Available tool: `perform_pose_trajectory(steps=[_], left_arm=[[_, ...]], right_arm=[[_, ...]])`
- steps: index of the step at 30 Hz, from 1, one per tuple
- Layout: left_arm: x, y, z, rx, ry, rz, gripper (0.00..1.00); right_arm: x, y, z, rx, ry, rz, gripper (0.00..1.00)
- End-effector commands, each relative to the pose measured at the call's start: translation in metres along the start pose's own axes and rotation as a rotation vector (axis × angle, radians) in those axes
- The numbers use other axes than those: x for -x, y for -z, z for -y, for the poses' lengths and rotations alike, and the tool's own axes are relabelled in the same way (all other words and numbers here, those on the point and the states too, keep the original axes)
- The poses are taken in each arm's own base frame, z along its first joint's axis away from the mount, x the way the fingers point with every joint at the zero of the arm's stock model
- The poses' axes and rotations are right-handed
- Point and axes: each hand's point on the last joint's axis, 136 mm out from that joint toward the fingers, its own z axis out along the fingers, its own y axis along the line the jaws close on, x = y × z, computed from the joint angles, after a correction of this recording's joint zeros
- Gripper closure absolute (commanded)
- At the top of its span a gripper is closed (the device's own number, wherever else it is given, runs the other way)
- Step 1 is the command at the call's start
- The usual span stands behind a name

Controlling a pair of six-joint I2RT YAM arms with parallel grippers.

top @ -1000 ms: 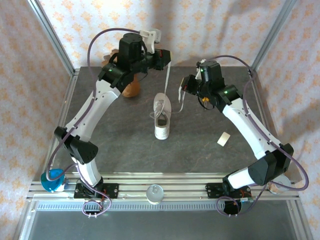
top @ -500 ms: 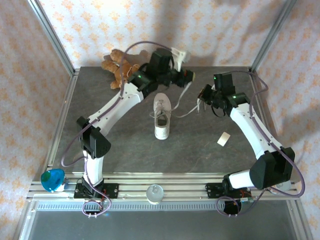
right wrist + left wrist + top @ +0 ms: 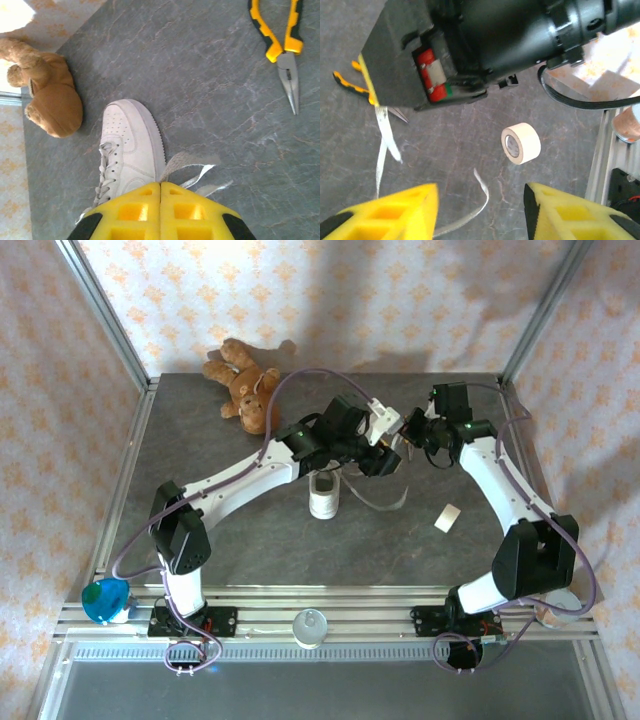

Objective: Tie the shoes

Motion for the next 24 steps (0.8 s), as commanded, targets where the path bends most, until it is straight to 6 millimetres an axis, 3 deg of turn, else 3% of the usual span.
perform_pose_trajectory(steps=[1,9,16,20,24], left_arm=[[0.013,0.027,-0.008,0.089,-0.071,0.029,0.42],[0.008,0.092,-0.057,0.179,0.129,0.157,0.42],[-0.019,0.156,-0.094,0.233,0.283,0.302,0.43],[-0.044,0.167,-0.09,0.226,0.27,0.313,0.43],[-0.06,0.172,-0.073,0.172,0.17,0.386,0.44]], right_arm=[[0.011,0.006,-0.033,0.092,0.031,0.029,1.0],[-0.009,0.013,-0.082,0.167,0.109,0.009,1.0],[-0.063,0.005,-0.155,0.256,0.234,-0.072,1.0],[-0.091,-0.006,-0.187,0.287,0.278,-0.114,1.0],[-0.104,-0.018,-0.196,0.285,0.277,-0.147,1.0]])
